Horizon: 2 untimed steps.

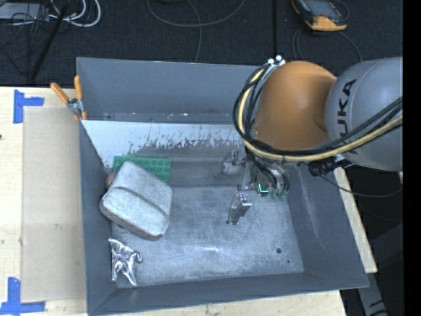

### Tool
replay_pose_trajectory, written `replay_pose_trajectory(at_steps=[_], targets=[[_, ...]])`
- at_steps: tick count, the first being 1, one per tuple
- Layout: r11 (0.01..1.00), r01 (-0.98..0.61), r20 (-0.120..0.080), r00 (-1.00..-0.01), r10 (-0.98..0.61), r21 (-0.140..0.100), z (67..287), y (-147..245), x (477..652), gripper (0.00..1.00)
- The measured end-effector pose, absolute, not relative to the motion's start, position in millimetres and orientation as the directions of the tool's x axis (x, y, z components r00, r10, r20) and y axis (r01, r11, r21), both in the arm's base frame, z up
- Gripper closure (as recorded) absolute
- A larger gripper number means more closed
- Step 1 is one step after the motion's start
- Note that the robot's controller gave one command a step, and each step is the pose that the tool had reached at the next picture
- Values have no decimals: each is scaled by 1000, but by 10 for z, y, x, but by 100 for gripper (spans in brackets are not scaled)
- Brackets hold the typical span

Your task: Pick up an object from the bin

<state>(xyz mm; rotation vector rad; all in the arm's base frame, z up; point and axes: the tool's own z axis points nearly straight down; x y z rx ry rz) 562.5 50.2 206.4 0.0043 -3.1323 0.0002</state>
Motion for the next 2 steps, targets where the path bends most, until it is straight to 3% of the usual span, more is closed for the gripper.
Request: replay_pose_trajectory(at_steps=[1,2], targets=[[999,-38,7,-999,-38,2,1380,1121,5750,0],[988,-152,-3,-988,-152,1,719,-318,6195,0]])
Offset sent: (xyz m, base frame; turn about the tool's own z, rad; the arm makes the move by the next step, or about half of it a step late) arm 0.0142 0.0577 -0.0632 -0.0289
